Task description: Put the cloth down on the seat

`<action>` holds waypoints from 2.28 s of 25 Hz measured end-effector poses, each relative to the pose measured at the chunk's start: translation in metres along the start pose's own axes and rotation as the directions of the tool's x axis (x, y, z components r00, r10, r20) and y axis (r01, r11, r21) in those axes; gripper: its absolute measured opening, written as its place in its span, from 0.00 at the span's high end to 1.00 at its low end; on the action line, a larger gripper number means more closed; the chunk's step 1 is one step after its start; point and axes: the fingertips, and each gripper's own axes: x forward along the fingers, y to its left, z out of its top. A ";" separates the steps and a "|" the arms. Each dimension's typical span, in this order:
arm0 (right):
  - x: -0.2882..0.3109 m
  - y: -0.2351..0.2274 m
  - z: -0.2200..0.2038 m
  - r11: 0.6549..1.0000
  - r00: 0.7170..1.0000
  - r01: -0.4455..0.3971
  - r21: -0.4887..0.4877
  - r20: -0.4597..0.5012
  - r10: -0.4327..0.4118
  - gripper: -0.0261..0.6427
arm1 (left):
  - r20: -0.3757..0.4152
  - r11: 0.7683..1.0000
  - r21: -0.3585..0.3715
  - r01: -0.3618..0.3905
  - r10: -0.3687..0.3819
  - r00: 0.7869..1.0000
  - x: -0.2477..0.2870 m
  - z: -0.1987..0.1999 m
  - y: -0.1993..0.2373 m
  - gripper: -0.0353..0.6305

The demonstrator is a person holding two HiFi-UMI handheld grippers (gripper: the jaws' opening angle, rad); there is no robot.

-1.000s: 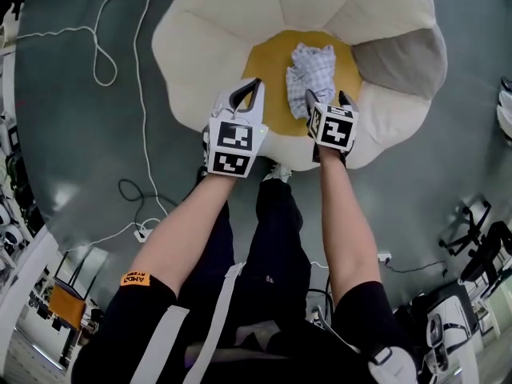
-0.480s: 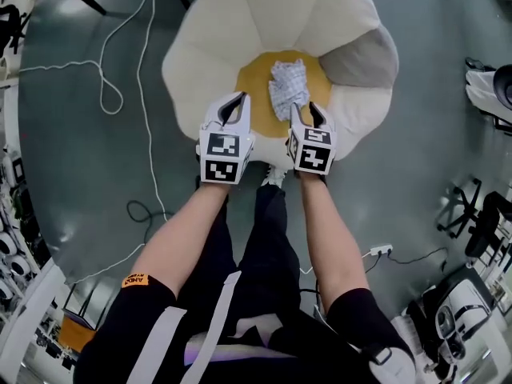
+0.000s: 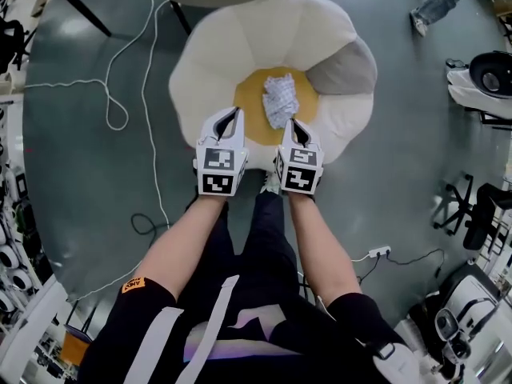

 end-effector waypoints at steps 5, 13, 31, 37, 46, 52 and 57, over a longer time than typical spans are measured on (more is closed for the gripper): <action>-0.031 0.007 0.023 0.999 0.999 0.037 0.006 0.036 -0.037 0.96 | 0.025 1.000 0.011 0.016 -0.017 1.000 -0.026 0.018 -0.001 0.95; -0.080 0.020 0.059 0.996 0.991 0.083 0.038 0.105 -0.086 0.96 | 0.064 0.995 0.057 0.077 -0.080 0.995 -0.062 0.052 -0.002 0.95; -0.231 0.092 0.092 0.994 0.962 0.092 0.054 0.254 -0.103 0.96 | 0.115 0.960 0.151 0.237 -0.255 0.960 -0.198 0.096 -0.029 0.95; -0.287 0.101 0.084 0.998 0.946 0.061 0.033 0.317 -0.068 0.96 | 0.161 0.953 0.162 0.256 -0.282 0.946 -0.239 0.100 -0.057 0.95; -0.342 0.073 0.074 0.998 0.919 0.047 0.030 0.391 -0.055 0.96 | 0.220 0.951 0.195 0.239 -0.280 0.934 -0.289 0.113 -0.118 0.95; -0.371 0.077 0.073 0.997 0.893 0.051 0.052 0.444 -0.069 0.96 | 0.244 0.941 0.258 0.220 -0.284 0.927 -0.322 0.111 -0.122 0.95; -0.395 0.098 0.072 0.997 0.894 0.081 0.004 0.442 -0.075 0.96 | 0.251 0.927 0.270 0.262 -0.330 0.910 -0.331 0.118 -0.114 0.95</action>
